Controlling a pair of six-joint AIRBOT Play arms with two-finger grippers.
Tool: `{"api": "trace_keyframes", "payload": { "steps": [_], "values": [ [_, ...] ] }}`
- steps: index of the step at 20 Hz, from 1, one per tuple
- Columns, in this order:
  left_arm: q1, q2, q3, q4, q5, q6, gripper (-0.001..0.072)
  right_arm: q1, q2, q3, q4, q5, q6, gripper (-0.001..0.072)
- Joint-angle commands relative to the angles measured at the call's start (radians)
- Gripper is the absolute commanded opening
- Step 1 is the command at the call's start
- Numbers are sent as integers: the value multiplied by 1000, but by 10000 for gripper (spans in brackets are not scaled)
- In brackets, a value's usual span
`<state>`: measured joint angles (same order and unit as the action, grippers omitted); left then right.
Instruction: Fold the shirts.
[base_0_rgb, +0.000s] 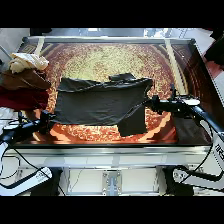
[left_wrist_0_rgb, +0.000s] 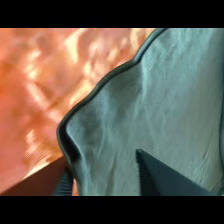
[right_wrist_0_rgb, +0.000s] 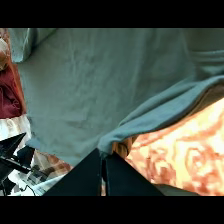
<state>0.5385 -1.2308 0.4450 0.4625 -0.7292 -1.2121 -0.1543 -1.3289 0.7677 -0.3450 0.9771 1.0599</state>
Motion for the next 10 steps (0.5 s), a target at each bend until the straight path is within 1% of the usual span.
{"api": "trace_keyframes", "payload": {
  "steps": [1,2,3,5,6,7,8,9,10],
  "values": [
    [-69,-62,49,-82,8,57,29,0,45,6,0,6,0,11],
    [-79,-51,70,-82,-7,87,10,0,73,7,0,6,-1,11],
    [-77,-32,93,-82,-35,111,10,-2,108,7,0,3,-2,10],
    [-40,60,151,-81,-132,122,9,-2,212,8,-3,3,-7,10],
    [-10,129,183,-82,-189,134,9,-2,282,10,-14,6,-7,10],
    [33,220,220,-81,-257,154,8,-2,366,19,-50,12,-6,9],
    [80,314,259,-81,-320,155,8,-2,454,37,-101,37,-1,9],
    [135,421,304,-80,-377,155,8,-2,556,66,-164,67,21,9],
    [185,521,348,-64,-392,155,8,-2,653,100,-224,82,56,9]
  ]
}}
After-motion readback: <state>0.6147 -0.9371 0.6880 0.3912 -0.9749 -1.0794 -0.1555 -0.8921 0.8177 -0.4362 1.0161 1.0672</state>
